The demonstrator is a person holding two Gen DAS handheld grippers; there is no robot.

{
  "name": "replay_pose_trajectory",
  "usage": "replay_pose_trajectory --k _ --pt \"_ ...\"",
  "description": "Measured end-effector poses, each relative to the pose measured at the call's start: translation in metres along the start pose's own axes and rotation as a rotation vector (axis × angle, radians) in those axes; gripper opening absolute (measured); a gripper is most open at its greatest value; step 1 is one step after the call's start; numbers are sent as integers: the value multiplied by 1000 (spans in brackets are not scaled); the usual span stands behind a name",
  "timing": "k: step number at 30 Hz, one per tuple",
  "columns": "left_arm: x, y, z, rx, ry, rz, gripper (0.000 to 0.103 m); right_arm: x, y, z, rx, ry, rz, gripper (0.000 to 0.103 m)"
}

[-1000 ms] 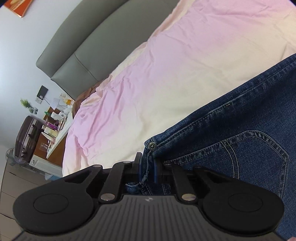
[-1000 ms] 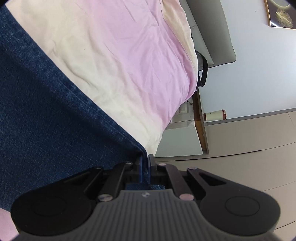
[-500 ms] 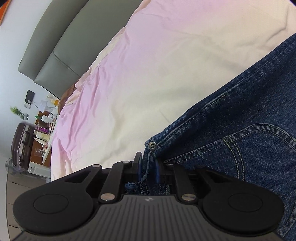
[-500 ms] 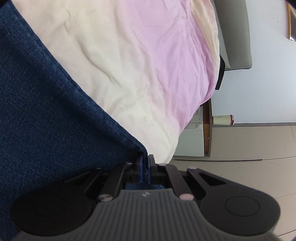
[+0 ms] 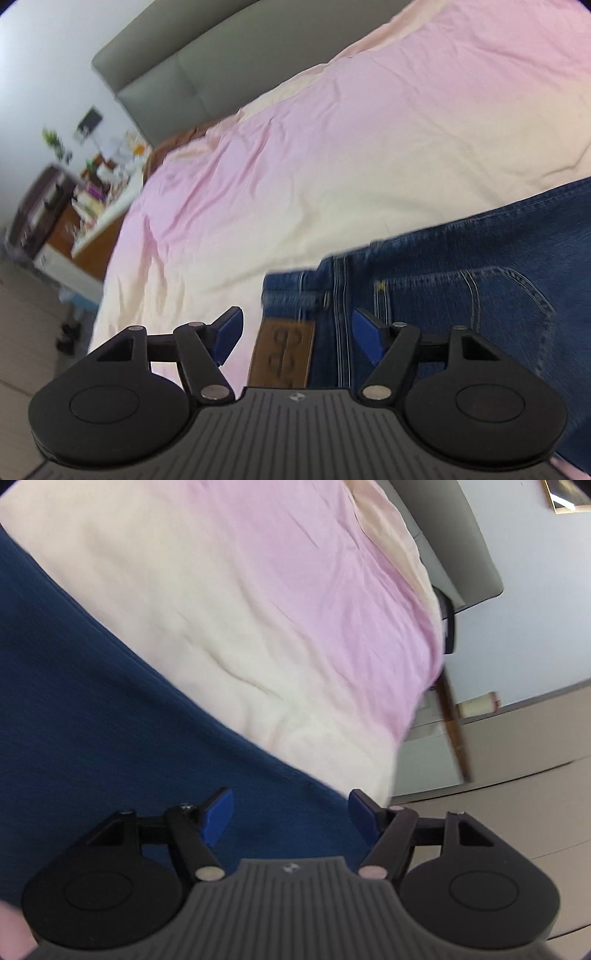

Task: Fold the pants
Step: 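Lower the flipped jeans onto the bed and open both grippers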

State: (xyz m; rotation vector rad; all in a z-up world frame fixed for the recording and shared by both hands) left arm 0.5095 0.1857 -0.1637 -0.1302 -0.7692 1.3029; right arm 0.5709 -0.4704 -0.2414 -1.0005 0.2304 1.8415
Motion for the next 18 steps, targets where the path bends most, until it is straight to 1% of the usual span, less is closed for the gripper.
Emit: replay_pose_trajectory --k 2,4,5,6,7,8,9,10,11,14,16,18 --pt "11 16 11 21 33 61 78 18 -1 26 -22 -96 -52 66" --pt "27 33 18 34 36 111 74 42 -1 51 -44 -193 -72 66" --pt "33 42 21 37 31 131 69 54 -1 63 -56 -228 -74 66" --pt "37 50 23 43 35 149 55 64 -1 74 -68 -261 -72 66" --pt "39 58 22 58 51 164 45 75 -1 85 -78 -288 -70 66" --pt "37 69 20 93 86 165 30 86 -1 95 -86 -311 -71 66" --pt "33 78 18 112 115 163 26 95 -1 103 -90 -331 -76 66" --pt "28 85 17 110 135 164 26 103 -1 109 -89 -351 -87 66" --pt "26 91 16 105 132 174 27 109 0 114 -85 -370 -105 66" --pt "27 103 2 104 119 258 28 130 6 135 -85 -454 -175 66" --pt "27 106 -12 112 92 255 24 152 8 151 -71 -520 -190 66" --pt "27 109 -30 137 49 225 6 170 8 161 -63 -563 -196 66"
Point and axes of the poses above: each gripper's, at about its wrist camera, not at the fingertips, and z roughly against the way its jaws point, x to its left, y to its underside, the point moved 8 cm from there along -z, roughly the way its jaws point
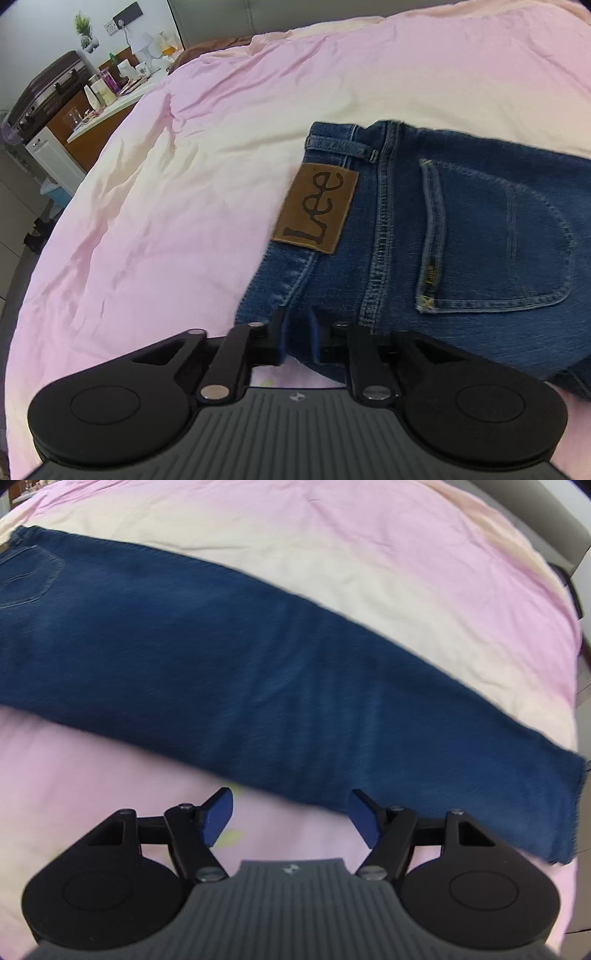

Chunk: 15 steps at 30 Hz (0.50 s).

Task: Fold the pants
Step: 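Lower the flipped jeans onto the bed and open both grippers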

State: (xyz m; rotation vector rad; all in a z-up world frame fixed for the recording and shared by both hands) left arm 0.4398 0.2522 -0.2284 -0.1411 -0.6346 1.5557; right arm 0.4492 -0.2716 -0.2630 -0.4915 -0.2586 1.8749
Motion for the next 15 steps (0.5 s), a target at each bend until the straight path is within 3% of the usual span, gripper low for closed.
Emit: replay_pose_trajectory --k 3,6,10,13,15 --pt "-8 2 -29 51 -7 -45 6 28 3 -1 -2 -38 4 66" --pt "-20 0 -46 43 -56 -109 6 47 0 -2 0 -68 1 65" --pt "-16 -4 -50 53 -51 -81 7 65 -9 11 -26 -118 -19 64" --pt "-16 -1 -30 2 -87 -147 15 85 -20 30 -70 -186 -29 64" --pt "-11 5 -9 -40 -86 -167 27 108 -24 42 -91 -267 -34 63"
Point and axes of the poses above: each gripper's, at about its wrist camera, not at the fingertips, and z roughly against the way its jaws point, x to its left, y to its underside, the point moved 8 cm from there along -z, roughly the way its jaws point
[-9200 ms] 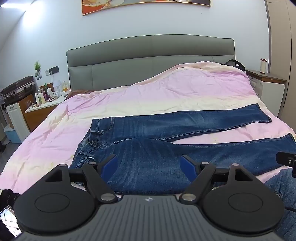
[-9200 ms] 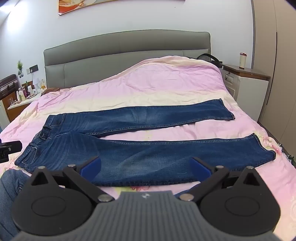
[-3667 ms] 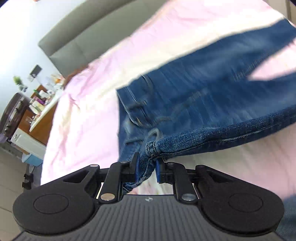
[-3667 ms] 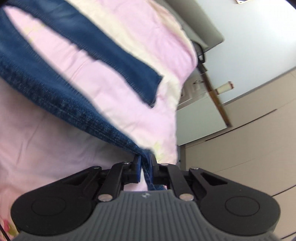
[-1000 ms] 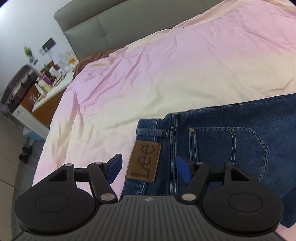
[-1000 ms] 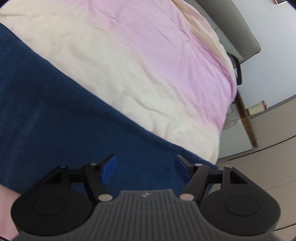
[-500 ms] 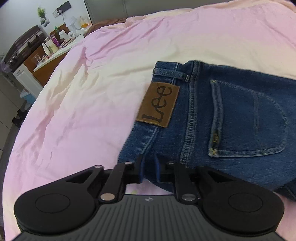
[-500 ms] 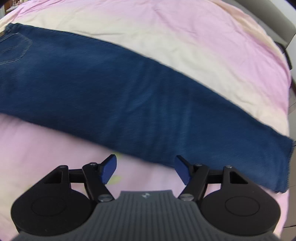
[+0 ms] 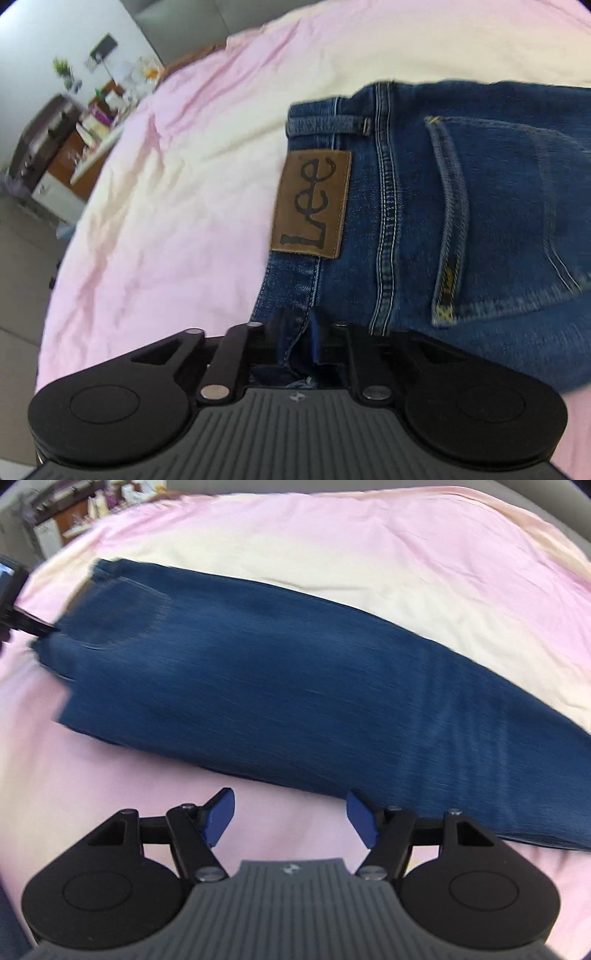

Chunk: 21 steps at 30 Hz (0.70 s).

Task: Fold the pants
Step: 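Lower the flipped jeans onto the bed and open both grippers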

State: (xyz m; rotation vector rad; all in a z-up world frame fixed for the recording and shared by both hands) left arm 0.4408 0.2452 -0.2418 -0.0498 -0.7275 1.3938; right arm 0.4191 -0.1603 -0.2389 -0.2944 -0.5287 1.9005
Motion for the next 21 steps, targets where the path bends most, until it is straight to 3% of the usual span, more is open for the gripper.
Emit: replay_pose_trajectory --k 5,11,16,21 --pt "13 24 55 -68 54 -44 27 70 0 -4 -17 -175 19 57" --pt "13 43 103 -115 97 -122 28 146 -6 -22 -48 -273 43 53" --pt "14 44 113 -132 150 -131 31 178 -20 -40 -108 -207 142 53" --pt "1 48 107 -149 221 -126 31 182 -39 -45 -151 -148 139 53"
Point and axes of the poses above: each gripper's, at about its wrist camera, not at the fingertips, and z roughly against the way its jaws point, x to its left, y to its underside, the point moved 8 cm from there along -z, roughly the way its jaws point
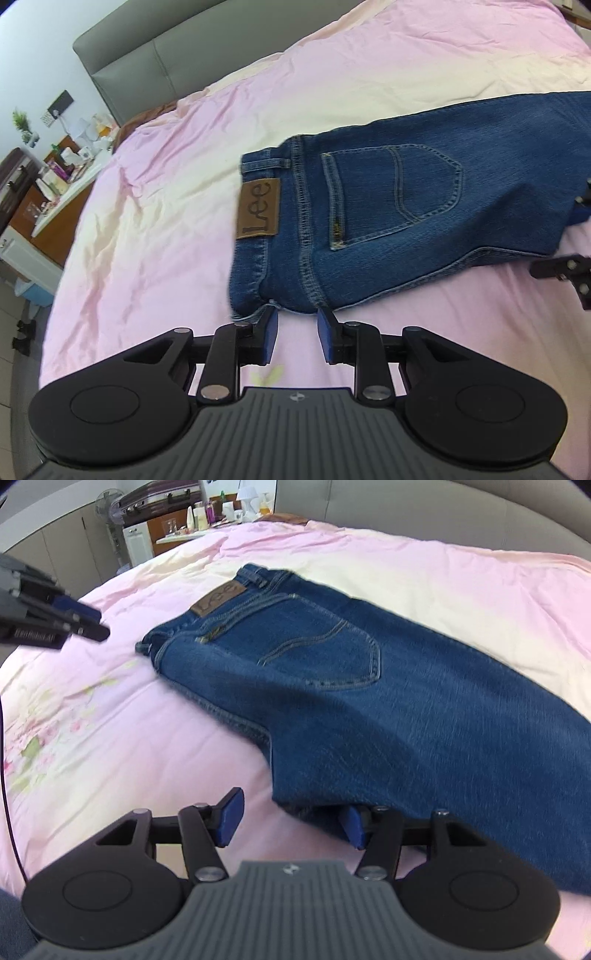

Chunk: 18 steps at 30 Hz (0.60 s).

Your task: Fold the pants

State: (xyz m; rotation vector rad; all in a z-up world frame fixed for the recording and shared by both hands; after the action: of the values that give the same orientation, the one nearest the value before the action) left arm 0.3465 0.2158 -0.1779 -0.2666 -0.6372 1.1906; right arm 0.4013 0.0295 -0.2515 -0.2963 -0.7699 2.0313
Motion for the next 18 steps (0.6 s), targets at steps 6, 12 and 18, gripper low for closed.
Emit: replay_pose_trajectory --k 6,12,18 --pt "-13 -9 -17 -25 48 52 31 1 1 -3 69 -25 12 8" --pt "-31 -41 -36 -44 103 108 31 -2 47 -13 192 -60 36 5" --pt "-63 -57 -54 -45 95 -13 31 -19 52 22 183 -95 -17 6"
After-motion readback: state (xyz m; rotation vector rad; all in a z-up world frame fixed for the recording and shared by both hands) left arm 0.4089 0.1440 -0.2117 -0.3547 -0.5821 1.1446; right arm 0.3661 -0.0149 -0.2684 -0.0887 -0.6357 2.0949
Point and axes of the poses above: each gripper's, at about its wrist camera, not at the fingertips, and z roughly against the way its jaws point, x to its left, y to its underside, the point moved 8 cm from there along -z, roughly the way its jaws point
